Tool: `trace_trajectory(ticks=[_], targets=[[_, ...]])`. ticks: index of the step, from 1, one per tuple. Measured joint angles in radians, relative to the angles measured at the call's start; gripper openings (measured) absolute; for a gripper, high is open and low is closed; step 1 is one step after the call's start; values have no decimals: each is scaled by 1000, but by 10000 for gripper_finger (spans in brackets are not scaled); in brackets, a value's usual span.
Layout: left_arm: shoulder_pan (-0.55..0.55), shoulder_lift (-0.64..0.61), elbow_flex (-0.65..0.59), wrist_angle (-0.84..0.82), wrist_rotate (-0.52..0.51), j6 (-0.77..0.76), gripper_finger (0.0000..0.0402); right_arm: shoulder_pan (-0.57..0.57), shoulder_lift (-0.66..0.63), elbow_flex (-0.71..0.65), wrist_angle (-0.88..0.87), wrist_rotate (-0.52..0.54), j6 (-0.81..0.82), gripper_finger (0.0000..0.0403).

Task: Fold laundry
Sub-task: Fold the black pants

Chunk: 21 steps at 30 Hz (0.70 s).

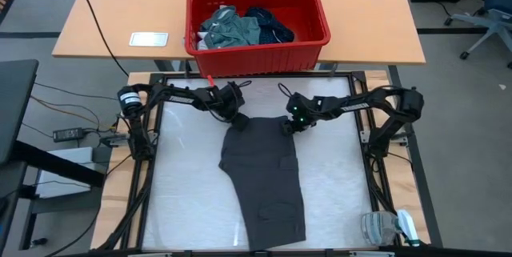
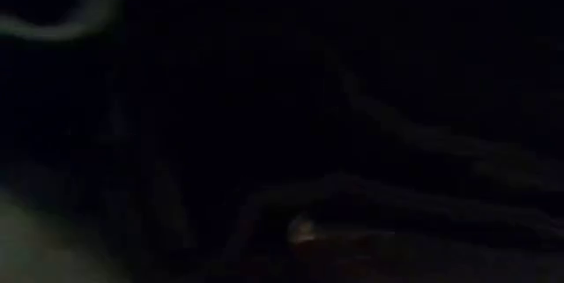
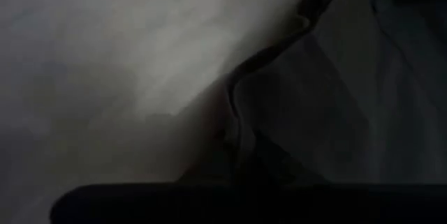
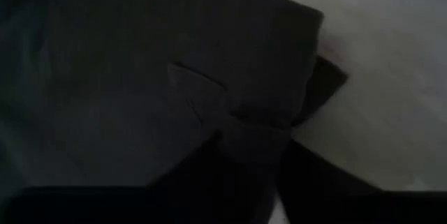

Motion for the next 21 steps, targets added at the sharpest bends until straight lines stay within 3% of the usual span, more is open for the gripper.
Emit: trace_trajectory(ticks=[2,3,8,14,21], targets=[[5,1,-1,15,25,14,16,-18,6,0,16,-34,-43,29],[9,1,2,16,45,16,15,-30,6,0,21,-57,-65,21],[59,-60,28,2,114,19,14,-84,-64,-3,4,-92,-106,21],[143,-235,136,-65,107,90,14,-128,-302,-2,38,44,-188,21],[158,-394,499,-304,103,264,14,-105,-588,115,53,243,-484,20]])
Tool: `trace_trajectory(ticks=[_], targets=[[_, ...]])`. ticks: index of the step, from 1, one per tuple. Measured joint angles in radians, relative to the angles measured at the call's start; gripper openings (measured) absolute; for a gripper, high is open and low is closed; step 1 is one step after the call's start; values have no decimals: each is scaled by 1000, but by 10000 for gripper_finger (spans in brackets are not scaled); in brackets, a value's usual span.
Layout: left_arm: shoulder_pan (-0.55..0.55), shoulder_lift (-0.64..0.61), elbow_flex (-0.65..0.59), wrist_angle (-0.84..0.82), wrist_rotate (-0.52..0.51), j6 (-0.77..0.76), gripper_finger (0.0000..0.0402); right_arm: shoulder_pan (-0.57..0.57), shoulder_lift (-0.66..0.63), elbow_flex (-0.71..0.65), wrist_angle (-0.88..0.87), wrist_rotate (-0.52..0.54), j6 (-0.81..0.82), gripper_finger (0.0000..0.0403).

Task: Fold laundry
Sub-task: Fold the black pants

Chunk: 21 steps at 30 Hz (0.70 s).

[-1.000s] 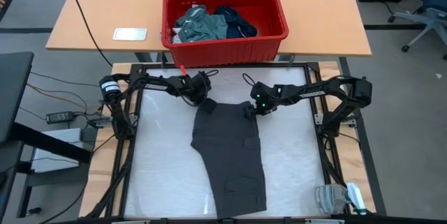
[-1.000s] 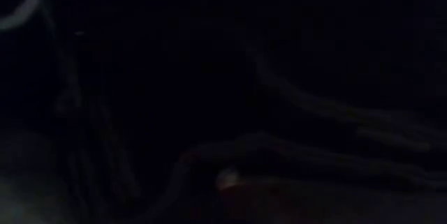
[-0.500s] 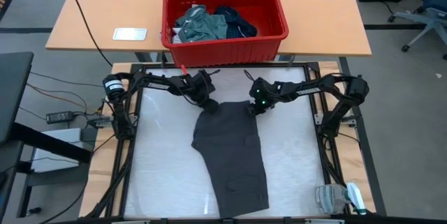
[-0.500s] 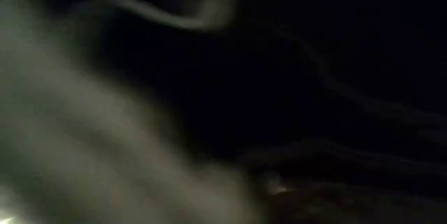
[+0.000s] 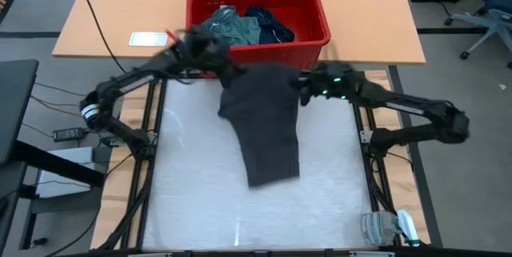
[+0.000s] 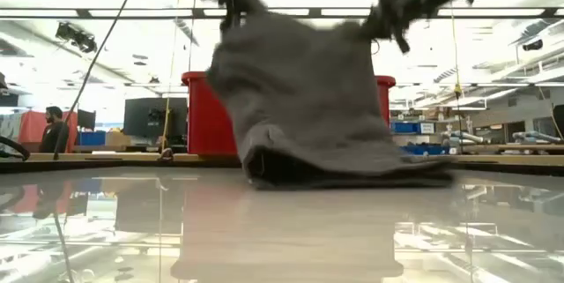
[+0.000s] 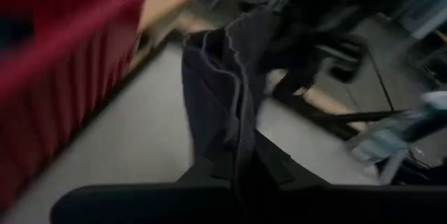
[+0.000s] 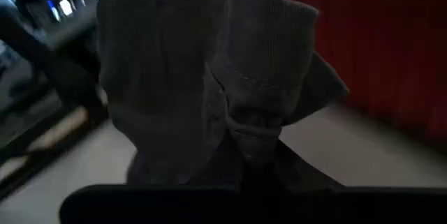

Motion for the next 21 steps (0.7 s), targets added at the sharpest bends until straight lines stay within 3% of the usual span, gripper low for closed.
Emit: trace_trajectory(ticks=[4,8,11,16,18,21], targets=[[-59,-14,236,-118,-12,59,14,57,-88,101,-6,83,-153,20],[-161,-13,373,-220,-78,101,14,125,-109,171,-123,105,-169,20],[-262,-11,372,-292,-136,101,14,215,-98,171,-228,144,-146,20],[-439,-6,283,-388,-294,109,14,405,-65,171,-347,315,-83,20],[-474,0,253,-394,-369,115,14,458,-54,170,-340,409,-106,20],[-472,-3,256,-367,-402,117,14,462,-58,173,-264,474,-165,20]])
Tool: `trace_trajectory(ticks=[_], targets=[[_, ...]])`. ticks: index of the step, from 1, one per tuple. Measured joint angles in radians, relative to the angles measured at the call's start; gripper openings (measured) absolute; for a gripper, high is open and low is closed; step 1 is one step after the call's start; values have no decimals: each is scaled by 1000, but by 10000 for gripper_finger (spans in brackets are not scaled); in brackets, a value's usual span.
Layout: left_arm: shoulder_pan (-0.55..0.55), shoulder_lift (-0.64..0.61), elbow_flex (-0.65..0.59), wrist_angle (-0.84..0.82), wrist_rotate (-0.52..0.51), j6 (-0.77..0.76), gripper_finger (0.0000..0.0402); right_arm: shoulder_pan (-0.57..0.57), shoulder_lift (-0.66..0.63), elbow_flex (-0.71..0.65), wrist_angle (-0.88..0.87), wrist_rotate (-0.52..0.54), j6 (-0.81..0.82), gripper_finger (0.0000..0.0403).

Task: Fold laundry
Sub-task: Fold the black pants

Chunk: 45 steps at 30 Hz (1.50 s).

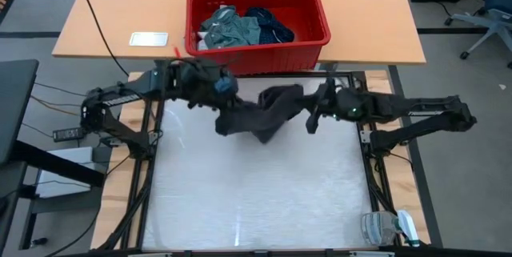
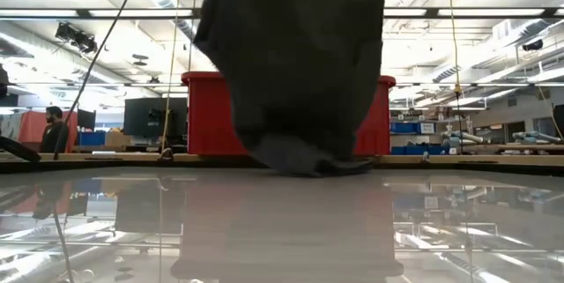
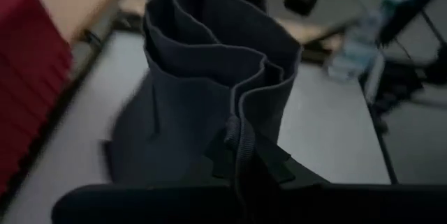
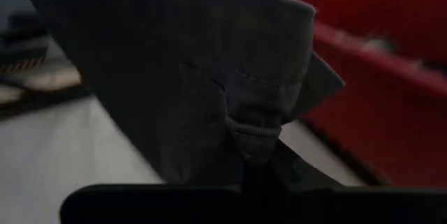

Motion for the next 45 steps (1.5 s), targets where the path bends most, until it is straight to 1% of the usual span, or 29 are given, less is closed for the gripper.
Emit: trace_trajectory(ticks=[4,8,13,15,19,24,26,29,32,34,36,38,39,41,43,45], targets=[[41,-1,79,0,-2,-9,14,-44,2,71,16,7,-60,20],[83,-1,207,3,4,9,14,-73,16,192,15,-6,-136,20],[100,-2,350,-6,29,9,14,-70,42,346,-40,-29,-158,20],[99,-2,386,-19,31,11,14,-61,54,390,-65,-33,-158,20],[119,-2,394,-54,32,73,14,-75,83,405,-83,-30,-201,20],[223,38,394,-123,31,192,15,-186,170,388,-86,-32,-271,20],[271,65,392,-122,30,280,19,-230,216,388,-67,-47,-323,20],[334,94,400,-68,39,417,22,-288,263,387,11,-47,-428,20],[374,109,456,-41,81,433,22,-320,263,387,98,-39,-446,20],[381,109,496,-43,90,422,22,-322,244,388,124,-22,-440,20],[376,109,528,-72,120,398,22,-312,219,389,101,-24,-411,20],[353,109,541,-135,158,348,23,-286,195,389,20,-36,-338,20],[334,109,541,-180,173,314,23,-269,184,389,-49,-52,-281,20],[288,113,534,-294,191,241,23,-225,169,389,-210,-102,-119,20],[213,118,473,-366,196,190,23,-170,167,385,-383,-164,76,20],[130,120,359,-388,196,144,23,-84,171,341,-515,-198,248,20]])
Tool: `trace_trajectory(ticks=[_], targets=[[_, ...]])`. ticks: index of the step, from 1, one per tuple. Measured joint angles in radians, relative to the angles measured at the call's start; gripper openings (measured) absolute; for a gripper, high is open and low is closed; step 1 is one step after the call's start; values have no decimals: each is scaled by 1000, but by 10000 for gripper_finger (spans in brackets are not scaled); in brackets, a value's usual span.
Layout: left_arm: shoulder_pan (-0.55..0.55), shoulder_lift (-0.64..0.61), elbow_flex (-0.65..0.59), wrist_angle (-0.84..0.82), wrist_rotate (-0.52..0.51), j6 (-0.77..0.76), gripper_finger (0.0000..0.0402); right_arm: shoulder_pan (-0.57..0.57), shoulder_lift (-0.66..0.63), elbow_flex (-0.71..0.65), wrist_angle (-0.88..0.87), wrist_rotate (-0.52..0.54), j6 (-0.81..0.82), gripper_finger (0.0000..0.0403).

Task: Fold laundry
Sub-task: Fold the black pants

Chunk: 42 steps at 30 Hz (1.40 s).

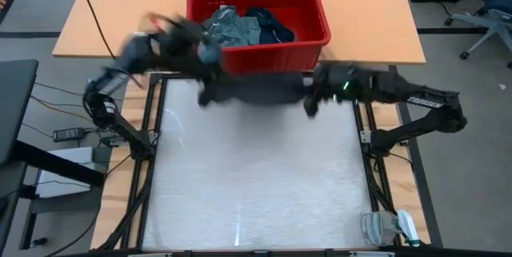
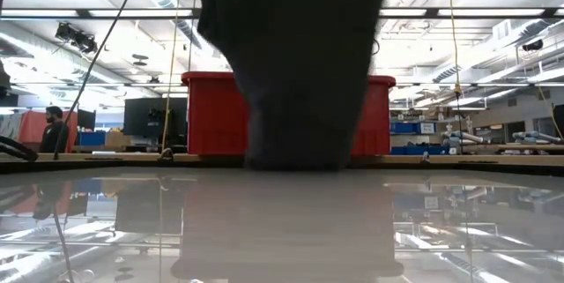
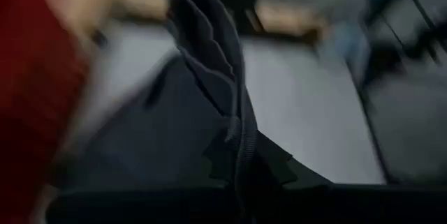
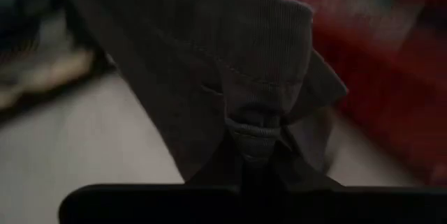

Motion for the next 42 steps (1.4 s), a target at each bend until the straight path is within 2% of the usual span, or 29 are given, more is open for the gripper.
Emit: trace_trajectory(ticks=[3,6,8,11,14,17,21,24,26,28,31,35,39,42], targets=[[-148,4,-218,91,0,-88,24,156,4,-128,-38,-5,217,20],[-263,3,-433,249,5,-193,24,292,3,-264,41,-17,410,19],[-301,3,-549,346,8,-274,24,362,4,-342,114,-24,526,19],[-309,3,-638,448,5,-374,24,428,4,-424,207,-27,649,19],[-279,2,-656,475,-4,-360,24,426,4,-469,214,-20,681,19],[-210,2,-654,508,-40,-311,24,365,3,-496,202,-20,648,19],[-84,1,-628,530,-81,-229,24,234,3,-499,207,14,512,19],[20,7,-650,601,-149,-137,24,66,8,-504,229,101,376,18],[101,37,-701,692,-199,-102,24,-65,16,-547,308,140,327,18],[186,97,-763,826,-218,-105,24,-200,37,-617,444,108,309,18],[290,200,-810,978,-212,-168,24,-361,80,-700,631,-22,310,27],[376,299,-788,1054,-139,-220,25,-475,111,-729,673,-163,367,108],[406,354,-757,1060,-122,-234,25,-491,83,-715,667,-183,414,202],[409,372,-756,1068,-126,-242,25,-464,50,-702,672,-161,498,249]])
